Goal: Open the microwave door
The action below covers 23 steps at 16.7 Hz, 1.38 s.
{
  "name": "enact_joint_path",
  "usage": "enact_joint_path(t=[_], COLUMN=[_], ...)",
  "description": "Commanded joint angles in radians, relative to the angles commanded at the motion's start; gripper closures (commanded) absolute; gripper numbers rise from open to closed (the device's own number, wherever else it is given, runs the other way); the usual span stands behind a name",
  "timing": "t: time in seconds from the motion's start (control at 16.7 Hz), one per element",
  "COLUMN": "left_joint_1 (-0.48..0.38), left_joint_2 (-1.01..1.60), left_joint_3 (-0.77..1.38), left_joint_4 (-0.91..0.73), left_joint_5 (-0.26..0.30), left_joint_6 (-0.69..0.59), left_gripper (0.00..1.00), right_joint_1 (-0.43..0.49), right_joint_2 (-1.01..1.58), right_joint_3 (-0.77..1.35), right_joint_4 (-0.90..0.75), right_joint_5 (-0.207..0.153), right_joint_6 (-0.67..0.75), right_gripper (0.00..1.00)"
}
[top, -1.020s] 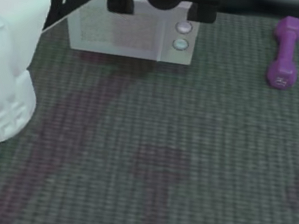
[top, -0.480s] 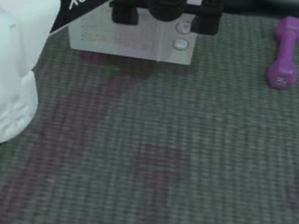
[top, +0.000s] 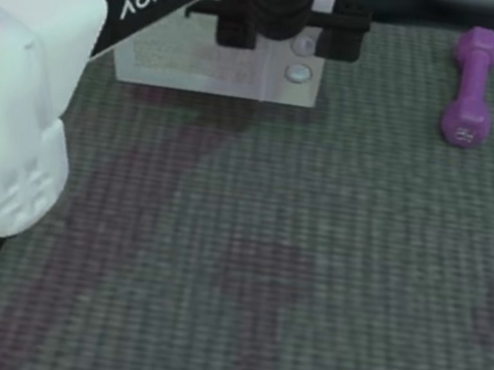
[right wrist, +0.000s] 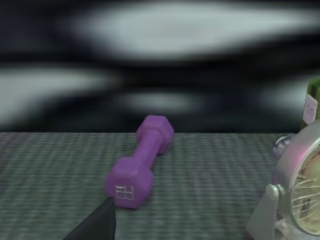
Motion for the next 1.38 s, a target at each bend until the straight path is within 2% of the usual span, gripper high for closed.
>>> enact_joint_path(t=[0.18,0.24,0.66,0.72,1.14,1.38], left_joint_1=[0.000,0.000,0.000,-0.032,-0.030,-0.030], left_joint_2=[0.000,0.000,0.000,0.010,-0.116,-0.134], left_joint_3=[0.000,0.000,0.000,-0.032,-0.209,-0.230], left_joint_4=[0.000,0.000,0.000,0.004,0.078,0.088], left_joint_5=[0.000,0.000,0.000,0.022,-0.012,-0.015], left_joint_6=[0.000,0.000,0.000,-0.009,-0.026,-0.029], left_gripper=[0.98,1.00,1.00,1.00,1.00,1.00], right_joint_1=[0.000,0.000,0.000,0.000,0.000,0.000], right_joint_2=[0.000,0.000,0.000,0.000,0.000,0.000], right_joint_3=[0.000,0.000,0.000,0.000,0.000,0.000], right_joint_4=[0.000,0.000,0.000,0.000,0.000,0.000], right_joint_5=[0.000,0.000,0.000,0.000,0.000,0.000], right_joint_6=[0.000,0.000,0.000,0.000,0.000,0.000], right_gripper=[0.00,0.00,0.00,0.00,0.00,0.00])
